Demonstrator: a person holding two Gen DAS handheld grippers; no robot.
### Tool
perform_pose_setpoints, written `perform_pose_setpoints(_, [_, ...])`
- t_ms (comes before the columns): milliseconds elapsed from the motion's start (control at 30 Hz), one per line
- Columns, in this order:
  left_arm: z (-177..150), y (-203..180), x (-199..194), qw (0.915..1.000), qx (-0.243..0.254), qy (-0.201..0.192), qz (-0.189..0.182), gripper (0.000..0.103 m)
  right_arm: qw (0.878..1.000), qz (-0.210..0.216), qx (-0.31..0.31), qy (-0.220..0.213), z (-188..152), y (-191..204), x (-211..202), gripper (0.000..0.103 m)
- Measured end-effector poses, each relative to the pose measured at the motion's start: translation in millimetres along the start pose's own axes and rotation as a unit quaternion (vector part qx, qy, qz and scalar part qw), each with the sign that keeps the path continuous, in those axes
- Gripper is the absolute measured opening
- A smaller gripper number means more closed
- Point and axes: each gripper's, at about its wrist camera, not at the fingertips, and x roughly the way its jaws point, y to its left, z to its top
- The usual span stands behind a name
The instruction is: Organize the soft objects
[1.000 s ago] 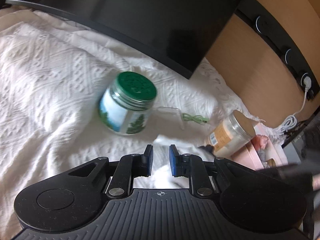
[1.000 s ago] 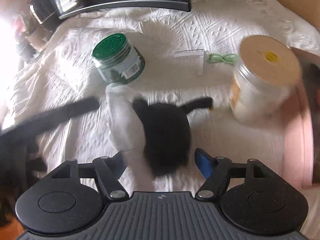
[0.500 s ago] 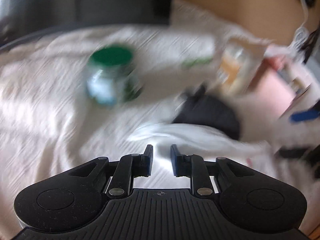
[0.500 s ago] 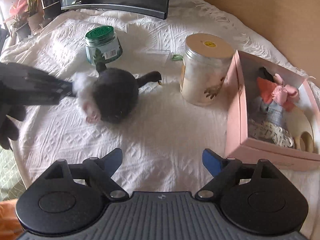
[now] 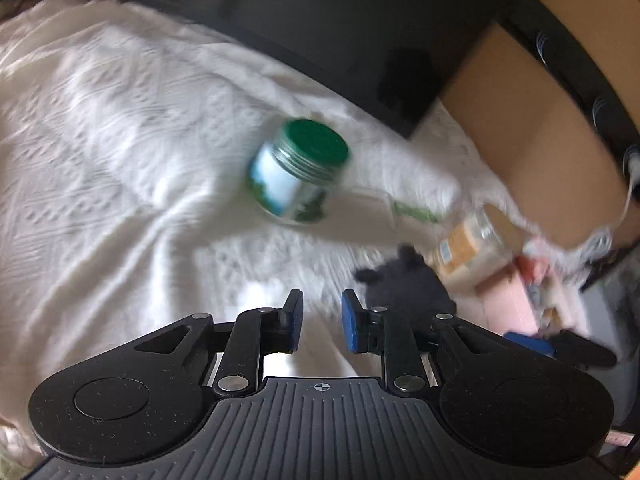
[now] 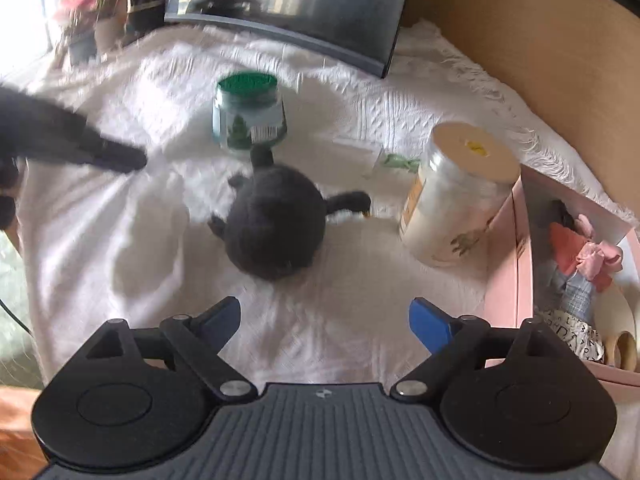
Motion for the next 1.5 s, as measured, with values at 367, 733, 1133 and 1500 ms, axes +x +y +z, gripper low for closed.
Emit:
perform_pose_setpoints(367, [-44.0, 12.5, 8.0, 0.9871, -0.125, -0.009, 0.1, 0.027, 0.999, 0.008, 0.038, 0.021, -39.4, -22.8, 27.7, 0.103])
perform_pose_setpoints(733, [-62.8, -92.9, 47.2, 0.9848, 0.104, 0.047, 0.13, 0.035, 0.998, 0.032, 0.039, -0.036, -56.7, -30.2, 28.4, 0.103])
perform_pose_setpoints(1133, [-73.9, -117.2, 52.7, 0.9856, 0.107, 0.073, 0.109, 0.052, 0.997, 0.041, 0.032, -0.057, -61.4, -32.2, 27.6, 0.103])
perform_pose_setpoints(1500, [-80.0, -99.5, 40.8, 0.9755, 0.125, 0.083, 0.161, 0.063, 0.997, 0.065, 0.007, -0.046, -60.8, -34.8, 25.6, 0.103])
